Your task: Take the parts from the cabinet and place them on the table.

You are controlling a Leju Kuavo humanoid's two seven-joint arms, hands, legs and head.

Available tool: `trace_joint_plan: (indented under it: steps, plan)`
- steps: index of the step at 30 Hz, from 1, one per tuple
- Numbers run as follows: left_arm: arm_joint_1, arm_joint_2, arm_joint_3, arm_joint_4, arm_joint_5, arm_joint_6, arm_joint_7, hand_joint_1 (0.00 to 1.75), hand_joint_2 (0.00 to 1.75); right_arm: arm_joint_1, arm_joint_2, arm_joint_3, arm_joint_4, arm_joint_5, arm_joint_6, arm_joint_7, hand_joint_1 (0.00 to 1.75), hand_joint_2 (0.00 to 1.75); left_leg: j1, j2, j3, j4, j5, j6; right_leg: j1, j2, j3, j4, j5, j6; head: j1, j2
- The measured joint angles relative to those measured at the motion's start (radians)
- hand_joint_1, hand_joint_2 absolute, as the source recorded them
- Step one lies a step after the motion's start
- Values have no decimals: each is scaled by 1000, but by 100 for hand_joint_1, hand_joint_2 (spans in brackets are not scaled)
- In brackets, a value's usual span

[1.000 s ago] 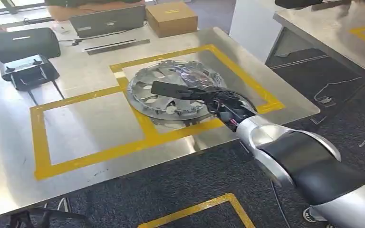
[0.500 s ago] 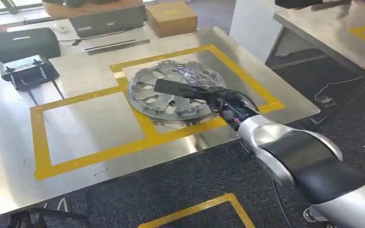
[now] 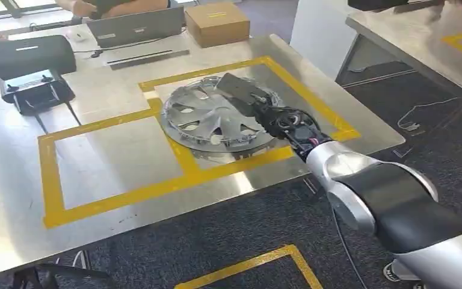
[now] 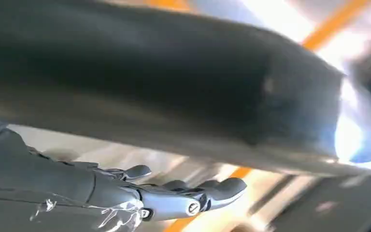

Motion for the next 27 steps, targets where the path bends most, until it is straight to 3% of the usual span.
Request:
trace_joint_plan:
  steps: [4, 5, 7, 9, 12, 18, 27]
  plan:
    - [0, 4, 0, 0, 7, 3, 17, 0, 0, -13, -1, -68, -23, -216, 241, -16, 0, 0, 0, 0, 0, 0, 0, 0, 0, 0, 0, 0, 0, 0, 0, 0]
    - [0, 6, 0, 0, 14, 6, 20, 0, 0, -3, -1, -80, -45, -309, 321, 15, 0, 0, 0, 0, 0, 0, 0, 0, 0, -1, 1, 0, 0, 0, 0, 0]
    - [4, 12, 1, 0, 18, 5, 22, 0, 0, 66, -1, -83, -139, -544, 396, 149, 0, 0, 0, 0, 4, 0, -1, 0, 2, -1, 5, -1, -1, 0, 0, 0]
    - [7, 19, 2, 0, 18, 0, 32, 0, 0, 167, -9, -72, -278, -815, 345, 296, 0, 0, 0, -1, 5, 0, -2, -2, 2, -1, 6, -1, -1, 0, 0, 0]
    - [10, 29, 2, 0, 17, -3, 39, 0, 0, 267, -24, -32, -443, -980, 294, 330, 0, 0, 0, 0, 5, -1, -2, -2, 2, -1, 5, -1, -2, 0, 0, 0]
    - [10, 35, 3, 0, 16, -3, 41, 0, 0, 370, -40, 47, -688, -1010, 276, 333, 0, 0, 0, 2, 6, -1, -2, -3, 1, 3, 5, -1, -1, 0, 0, 0]
    - [10, 34, 3, 0, 17, -7, 45, 0, 0, 450, -51, 121, -912, -1005, 217, 333, 0, 0, 0, 2, 6, -1, -2, -3, 1, 2, 5, -1, -2, 0, 0, 0]
